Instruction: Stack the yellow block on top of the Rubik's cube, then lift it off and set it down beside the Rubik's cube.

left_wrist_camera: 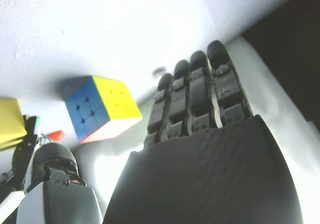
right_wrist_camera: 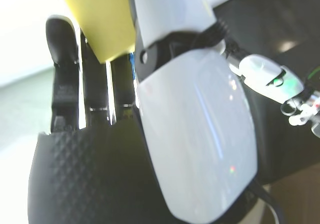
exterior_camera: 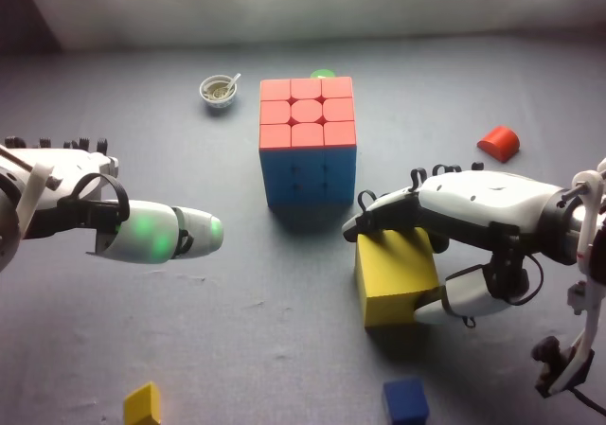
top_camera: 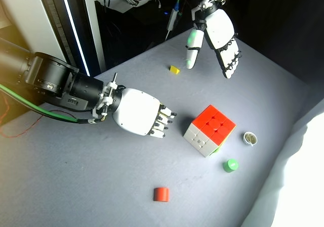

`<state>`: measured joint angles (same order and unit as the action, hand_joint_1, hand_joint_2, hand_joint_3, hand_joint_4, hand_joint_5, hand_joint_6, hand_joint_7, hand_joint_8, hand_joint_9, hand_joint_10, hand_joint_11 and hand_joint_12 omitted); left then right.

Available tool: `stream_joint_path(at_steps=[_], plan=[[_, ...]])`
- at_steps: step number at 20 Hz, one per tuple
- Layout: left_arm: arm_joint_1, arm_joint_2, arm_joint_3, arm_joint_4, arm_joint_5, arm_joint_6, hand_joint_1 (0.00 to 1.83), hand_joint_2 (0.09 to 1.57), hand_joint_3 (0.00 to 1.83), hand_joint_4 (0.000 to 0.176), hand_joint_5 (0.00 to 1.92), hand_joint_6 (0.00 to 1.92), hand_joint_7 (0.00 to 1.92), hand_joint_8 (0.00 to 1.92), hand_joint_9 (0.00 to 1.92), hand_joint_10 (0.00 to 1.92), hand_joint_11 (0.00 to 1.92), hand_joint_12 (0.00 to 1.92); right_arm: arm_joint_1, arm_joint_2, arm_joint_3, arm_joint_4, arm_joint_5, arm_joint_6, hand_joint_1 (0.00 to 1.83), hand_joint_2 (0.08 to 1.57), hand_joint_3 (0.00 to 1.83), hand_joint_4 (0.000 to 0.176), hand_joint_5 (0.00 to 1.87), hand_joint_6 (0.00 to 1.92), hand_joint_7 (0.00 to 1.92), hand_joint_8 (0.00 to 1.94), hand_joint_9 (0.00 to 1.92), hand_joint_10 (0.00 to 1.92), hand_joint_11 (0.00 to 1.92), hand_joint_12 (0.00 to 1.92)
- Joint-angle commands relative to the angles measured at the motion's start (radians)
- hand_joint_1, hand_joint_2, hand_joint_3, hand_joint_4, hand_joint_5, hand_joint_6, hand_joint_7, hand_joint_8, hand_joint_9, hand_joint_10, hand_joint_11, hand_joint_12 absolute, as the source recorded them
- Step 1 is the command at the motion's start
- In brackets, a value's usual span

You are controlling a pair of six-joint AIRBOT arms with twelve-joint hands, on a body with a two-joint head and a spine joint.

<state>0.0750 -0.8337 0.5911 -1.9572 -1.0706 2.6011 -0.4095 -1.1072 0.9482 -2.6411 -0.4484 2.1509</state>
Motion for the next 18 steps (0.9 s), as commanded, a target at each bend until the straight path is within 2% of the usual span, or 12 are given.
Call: stream_joint_path(at_steps=[1,5,7,8,11,12,13,14,15,16,17,18], plan=[[-0.01,0.008,-0.001,0.064,-0.021,0.0,0.0,0.95,0.0,0.0,0.07,0.0,0.13,0.0,0.13,0.0,0.0,0.38,0.003,0.004,0.001,-0.04,-0.083,0.003,1.34,1.24,0.0,0.0,0.69,1.37,0.81,1.29,0.64,1.57,0.38,1.79],[-0.011,0.008,-0.001,0.061,-0.022,0.0,0.0,0.95,0.0,0.0,0.07,0.0,0.11,0.0,0.11,0.0,0.0,0.37,0.0,-0.007,0.002,-0.075,-0.087,0.002,1.34,1.22,0.0,0.0,0.72,1.32,0.85,1.24,0.66,1.53,0.38,1.79],[-0.012,0.008,-0.002,0.06,-0.022,0.0,0.0,0.96,0.0,0.0,0.06,0.0,0.11,0.0,0.11,0.0,0.0,0.33,-0.002,-0.008,0.002,-0.076,-0.087,0.002,1.33,1.24,0.0,0.0,0.67,1.39,0.82,1.29,0.62,1.55,0.34,1.8],[-0.012,0.008,-0.002,0.06,-0.022,0.0,0.0,0.97,0.0,0.0,0.04,0.0,0.1,0.0,0.1,0.0,0.0,0.31,-0.003,-0.008,0.002,-0.077,-0.087,0.002,1.34,1.23,0.0,0.0,0.66,1.4,0.84,1.26,0.64,1.52,0.36,1.74],[-0.012,0.008,-0.003,0.055,-0.022,0.0,0.0,0.96,0.0,0.0,0.03,0.0,0.09,0.0,0.09,0.0,0.0,0.29,-0.005,-0.008,0.002,-0.079,-0.079,-0.005,1.33,1.26,0.0,0.0,0.59,1.5,0.8,1.3,0.59,1.59,0.35,1.69],[-0.012,0.008,-0.004,0.055,-0.022,0.0,0.0,0.96,0.0,0.0,0.05,0.0,0.11,0.0,0.11,0.0,0.0,0.33,-0.006,-0.007,0.001,-0.079,-0.073,-0.005,1.18,1.27,0.0,0.0,0.61,1.5,0.79,1.33,0.55,1.1,0.35,1.64],[-0.012,0.008,-0.005,0.055,-0.022,0.0,0.0,0.96,0.0,0.0,0.05,0.0,0.11,0.0,0.11,0.0,0.0,0.33,-0.008,-0.007,0.001,-0.079,-0.069,-0.005,1.18,1.27,0.0,0.0,0.61,1.5,0.79,1.33,0.55,1.1,0.35,1.64],[-0.012,0.008,-0.005,0.055,-0.022,0.0,0.0,0.96,0.0,0.0,0.05,0.0,0.11,0.0,0.11,0.0,0.0,0.33,-0.009,-0.006,0.001,-0.079,-0.068,-0.005,1.15,1.27,0.0,0.0,0.61,1.5,0.78,1.33,0.59,0.88,0.35,1.62],[-0.013,0.008,-0.006,0.055,-0.022,0.0,0.0,0.96,0.0,0.0,0.05,0.0,0.11,0.0,0.11,0.0,0.0,0.33,-0.009,-0.005,0.001,-0.079,-0.068,-0.008,1.15,1.27,0.0,0.0,0.61,1.5,0.78,1.33,0.59,0.88,0.35,1.62],[-0.013,0.008,-0.006,0.055,-0.022,0.0,0.01,0.96,0.0,0.0,0.06,0.0,0.11,0.0,0.11,0.0,0.0,0.33,-0.008,-0.004,0.001,-0.079,-0.068,-0.01,1.24,1.19,0.0,0.0,0.57,0.88,0.68,0.8,0.58,0.74,0.32,1.54],[-0.014,0.008,-0.006,0.055,-0.022,0.0,0.01,0.96,0.0,0.0,0.06,0.0,0.11,0.0,0.11,0.0,0.0,0.33,-0.008,-0.001,0.001,-0.079,-0.068,-0.011,1.24,1.19,0.0,0.0,0.57,0.88,0.68,0.8,0.58,0.74,0.32,1.54],[-0.014,0.008,-0.007,0.055,-0.022,0.0,0.02,0.95,0.0,0.0,0.1,0.0,0.15,0.0,0.15,0.0,0.01,0.39,-0.008,0.002,0.001,-0.079,-0.064,-0.011,1.19,1.18,0.0,0.0,0.55,0.34,0.63,0.2,0.48,0.57,0.15,1.54]])
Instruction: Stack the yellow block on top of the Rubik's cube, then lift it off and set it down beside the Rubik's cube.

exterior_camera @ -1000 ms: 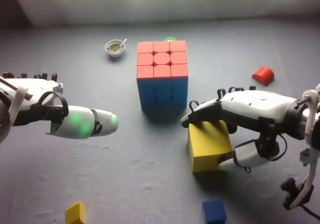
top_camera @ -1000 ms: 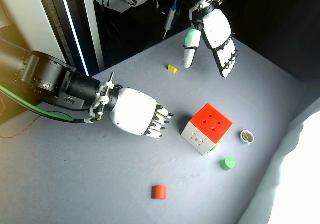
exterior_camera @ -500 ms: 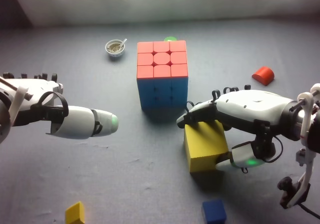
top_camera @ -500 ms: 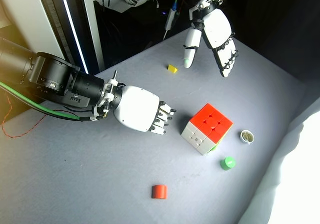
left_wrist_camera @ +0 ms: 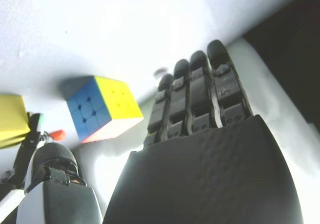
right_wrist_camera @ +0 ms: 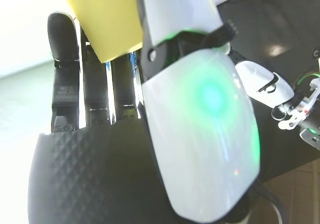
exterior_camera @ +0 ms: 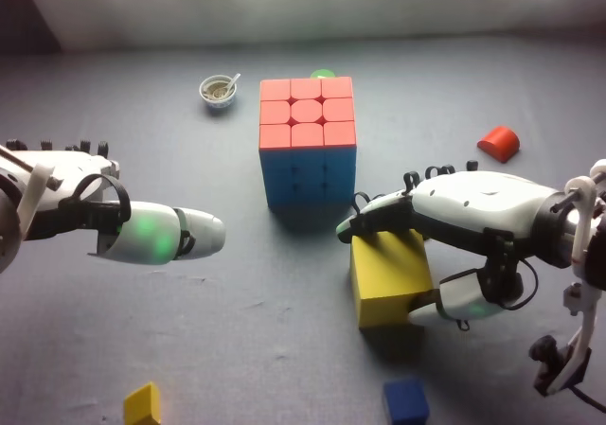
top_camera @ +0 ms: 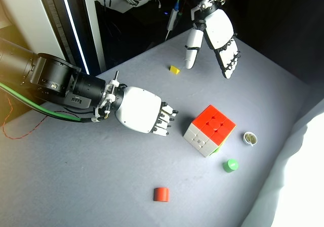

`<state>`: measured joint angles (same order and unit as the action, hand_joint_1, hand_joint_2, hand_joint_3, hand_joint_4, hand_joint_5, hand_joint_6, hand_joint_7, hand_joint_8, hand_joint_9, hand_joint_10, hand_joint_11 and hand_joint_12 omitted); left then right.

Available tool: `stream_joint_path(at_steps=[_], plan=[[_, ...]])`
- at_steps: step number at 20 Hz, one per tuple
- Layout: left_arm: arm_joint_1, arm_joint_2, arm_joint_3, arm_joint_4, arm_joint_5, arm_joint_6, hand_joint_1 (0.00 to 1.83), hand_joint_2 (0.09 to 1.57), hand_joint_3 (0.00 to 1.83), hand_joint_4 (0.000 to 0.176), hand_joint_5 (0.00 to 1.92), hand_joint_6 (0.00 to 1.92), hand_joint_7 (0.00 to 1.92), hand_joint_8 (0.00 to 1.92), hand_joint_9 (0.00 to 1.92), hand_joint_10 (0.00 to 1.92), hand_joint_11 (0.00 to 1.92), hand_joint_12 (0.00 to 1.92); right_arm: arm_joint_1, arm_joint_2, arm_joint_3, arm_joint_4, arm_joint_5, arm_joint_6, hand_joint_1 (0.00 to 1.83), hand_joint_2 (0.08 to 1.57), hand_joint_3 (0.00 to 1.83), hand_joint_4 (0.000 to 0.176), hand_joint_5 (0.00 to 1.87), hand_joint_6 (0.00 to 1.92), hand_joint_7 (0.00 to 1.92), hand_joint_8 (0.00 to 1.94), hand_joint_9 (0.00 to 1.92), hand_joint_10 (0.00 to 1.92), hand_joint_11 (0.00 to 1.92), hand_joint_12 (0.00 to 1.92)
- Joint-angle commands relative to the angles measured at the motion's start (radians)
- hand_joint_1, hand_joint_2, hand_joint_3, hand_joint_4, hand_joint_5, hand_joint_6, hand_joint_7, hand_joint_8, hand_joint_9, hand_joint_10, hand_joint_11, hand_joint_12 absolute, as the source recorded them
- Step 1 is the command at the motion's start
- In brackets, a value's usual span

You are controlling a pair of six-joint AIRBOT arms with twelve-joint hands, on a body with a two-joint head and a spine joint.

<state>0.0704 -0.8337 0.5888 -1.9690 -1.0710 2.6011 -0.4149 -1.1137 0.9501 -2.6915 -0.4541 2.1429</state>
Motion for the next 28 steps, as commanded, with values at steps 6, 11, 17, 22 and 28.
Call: stream_joint_path(at_steps=[6,11,17,22,28], plan=[[-0.009,0.008,-0.006,0.064,-0.022,0.0,0.0,0.94,0.0,0.0,0.08,0.01,0.13,0.01,0.13,0.01,0.01,0.37,-0.004,0.021,-0.001,-0.028,-0.037,-0.01,1.01,1.12,0.0,0.0,0.31,0.02,0.31,0.0,0.19,0.21,0.0,1.05],[-0.008,0.006,-0.004,0.068,-0.027,0.0,0.0,0.95,0.0,0.0,0.05,0.0,0.1,0.0,0.09,0.0,0.0,0.28,-0.004,0.034,-0.009,-0.028,-0.025,-0.01,0.83,1.09,0.0,0.0,0.04,0.0,0.04,0.0,0.01,0.02,0.0,0.31],[-0.033,0.001,-0.006,0.069,-0.047,0.0,0.0,0.95,0.0,0.0,0.08,0.01,0.13,0.01,0.12,0.01,0.03,0.31,-0.006,0.069,-0.043,-0.028,-0.018,-0.011,0.89,0.99,0.0,0.0,0.0,0.0,0.0,0.0,0.0,0.0,0.0,0.0],[-0.049,-0.002,-0.005,0.068,-0.07,0.001,0.0,0.94,0.0,0.0,0.08,0.0,0.13,0.0,0.13,0.0,0.0,0.36,0.009,0.101,-0.07,-0.029,-0.003,-0.011,0.61,0.9,0.0,0.0,0.0,0.0,0.0,0.0,0.0,0.0,0.0,0.0],[-0.031,-0.001,-0.017,0.052,-0.069,0.001,0.02,0.95,0.0,0.0,0.07,0.0,0.11,0.0,0.1,0.0,0.0,0.31,0.048,0.138,-0.104,-0.058,0.008,-0.011,0.51,0.87,0.0,0.0,0.0,0.0,0.0,0.0,0.0,0.0,0.0,0.0]])
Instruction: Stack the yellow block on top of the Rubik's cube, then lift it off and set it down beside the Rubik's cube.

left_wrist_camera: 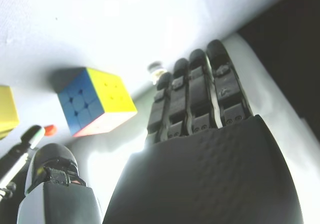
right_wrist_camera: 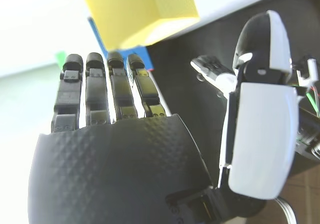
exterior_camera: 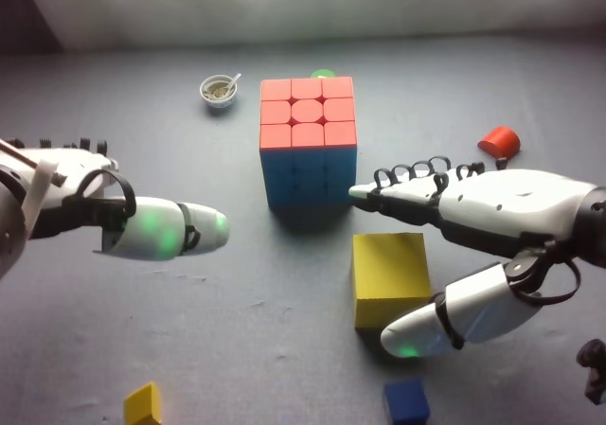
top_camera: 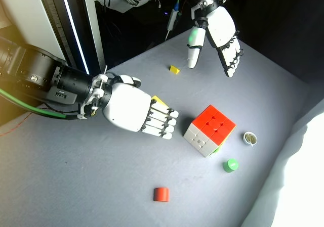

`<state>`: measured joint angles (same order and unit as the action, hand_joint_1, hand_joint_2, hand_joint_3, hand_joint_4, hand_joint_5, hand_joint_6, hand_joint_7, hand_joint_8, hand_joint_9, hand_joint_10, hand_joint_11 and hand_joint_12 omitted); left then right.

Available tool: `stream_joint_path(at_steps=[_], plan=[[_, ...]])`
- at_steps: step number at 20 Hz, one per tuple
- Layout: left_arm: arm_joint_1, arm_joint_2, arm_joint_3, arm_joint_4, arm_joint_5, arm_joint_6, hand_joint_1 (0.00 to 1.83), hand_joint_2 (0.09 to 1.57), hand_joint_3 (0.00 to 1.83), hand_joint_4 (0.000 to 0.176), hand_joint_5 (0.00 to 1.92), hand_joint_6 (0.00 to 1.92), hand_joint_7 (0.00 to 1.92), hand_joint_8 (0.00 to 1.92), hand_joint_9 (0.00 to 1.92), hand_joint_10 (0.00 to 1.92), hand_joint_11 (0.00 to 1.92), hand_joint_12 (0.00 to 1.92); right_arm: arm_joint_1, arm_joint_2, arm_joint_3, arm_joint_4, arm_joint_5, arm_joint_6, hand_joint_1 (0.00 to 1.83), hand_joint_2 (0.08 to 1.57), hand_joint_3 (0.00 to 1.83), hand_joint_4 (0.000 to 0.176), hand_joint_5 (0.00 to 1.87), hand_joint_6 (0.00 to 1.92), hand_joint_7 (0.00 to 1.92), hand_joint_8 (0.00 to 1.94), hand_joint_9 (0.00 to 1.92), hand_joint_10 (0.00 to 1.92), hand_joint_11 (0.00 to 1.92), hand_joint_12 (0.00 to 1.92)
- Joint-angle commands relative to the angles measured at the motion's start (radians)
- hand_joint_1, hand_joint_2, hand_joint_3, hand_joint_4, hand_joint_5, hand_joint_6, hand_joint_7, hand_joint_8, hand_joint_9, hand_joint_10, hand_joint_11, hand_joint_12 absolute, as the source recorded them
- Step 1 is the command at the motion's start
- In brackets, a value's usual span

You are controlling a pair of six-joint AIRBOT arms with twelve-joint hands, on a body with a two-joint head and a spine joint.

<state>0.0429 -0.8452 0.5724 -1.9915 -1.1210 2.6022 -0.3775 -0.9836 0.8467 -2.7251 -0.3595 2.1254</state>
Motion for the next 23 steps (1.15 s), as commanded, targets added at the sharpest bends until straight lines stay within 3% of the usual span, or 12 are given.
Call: stream_joint_path(at_steps=[1,4,5,7,9,11,12,13,16,20,23], plan=[[-0.003,0.011,-0.002,0.074,-0.019,0.0,0.01,0.95,0.0,0.0,0.07,0.0,0.11,0.0,0.1,0.0,0.0,0.3,0.018,0.02,-0.01,-0.025,-0.087,0.007,0.49,0.86,0.0,0.0,0.0,0.0,0.0,0.0,0.0,0.0,0.0,0.0],[-0.003,0.011,-0.003,0.074,-0.019,0.0,0.0,0.95,0.0,0.0,0.03,0.0,0.07,0.0,0.07,0.0,0.0,0.24,0.036,0.062,-0.034,-0.04,-0.086,0.009,0.6,0.8,0.0,0.0,0.0,0.0,0.0,0.0,0.0,0.0,0.0,0.0],[-0.003,0.012,-0.003,0.074,-0.019,0.0,0.03,0.95,0.0,0.0,0.06,0.0,0.1,0.0,0.1,0.0,0.0,0.3,0.038,0.076,-0.04,-0.066,-0.086,0.029,0.54,0.82,0.0,0.0,0.0,0.0,0.0,0.0,0.0,0.0,0.0,0.0],[-0.008,0.011,-0.003,0.076,-0.019,0.0,0.0,0.97,0.0,0.0,0.04,0.0,0.08,0.0,0.07,0.0,0.0,0.21,0.051,0.116,-0.058,-0.157,-0.087,0.092,0.58,0.79,0.0,0.0,0.0,0.0,0.0,0.0,0.0,0.0,0.0,0.0],[-0.009,0.011,-0.006,0.075,-0.019,0.0,0.0,0.96,0.0,0.0,0.05,0.0,0.09,0.0,0.08,0.0,0.0,0.25,0.075,0.159,-0.071,-0.167,-0.085,0.104,0.57,0.81,0.0,0.0,0.0,0.0,0.0,0.0,0.0,0.0,0.0,0.0],[-0.01,0.011,-0.01,0.07,-0.019,0.0,0.0,0.97,0.0,0.0,0.07,0.0,0.12,0.0,0.11,0.0,0.0,0.29,0.102,0.218,-0.071,-0.287,-0.037,0.292,0.4,0.92,0.01,0.0,0.0,0.0,0.0,0.0,0.0,0.0,0.0,0.0],[-0.01,0.011,-0.011,0.068,-0.019,0.0,0.04,0.99,0.0,0.0,0.1,0.0,0.15,0.0,0.14,0.0,0.0,0.35,0.107,0.249,-0.078,-0.287,-0.008,0.306,0.38,0.95,0.03,0.0,0.0,0.0,0.01,0.0,0.0,0.0,0.0,0.0],[-0.011,0.011,-0.011,0.068,-0.019,0.0,0.04,1.01,0.0,0.0,0.12,0.0,0.17,0.0,0.17,0.0,0.0,0.39,0.112,0.281,-0.081,-0.287,0.035,0.302,0.4,0.98,0.0,0.0,0.02,0.01,0.05,0.02,0.04,0.0,0.0,0.15],[-0.01,0.011,-0.01,0.068,-0.019,-0.001,0.1,1.02,0.0,0.0,0.26,0.0,0.36,0.0,0.34,0.0,0.01,0.56,0.1,0.355,-0.081,-0.287,0.051,0.285,0.43,0.98,0.0,0.0,0.09,0.02,0.13,0.02,0.1,0.02,0.0,0.35],[-0.011,0.011,-0.008,0.068,-0.02,-0.001,0.12,1.05,0.0,0.0,0.35,0.0,0.51,0.01,0.46,0.01,0.03,0.64,0.075,0.455,-0.082,-0.287,-0.017,0.265,0.39,0.97,0.0,0.0,0.21,0.04,0.28,0.04,0.24,0.06,0.0,0.78],[-0.01,0.011,-0.008,0.068,-0.02,-0.001,0.11,1.07,0.0,0.0,0.43,0.0,0.61,0.0,0.56,0.01,0.14,0.64,0.106,0.501,-0.084,-0.287,-0.022,0.167,0.4,0.99,0.0,0.0,0.29,0.07,0.37,0.06,0.28,0.19,0.0,0.95]])
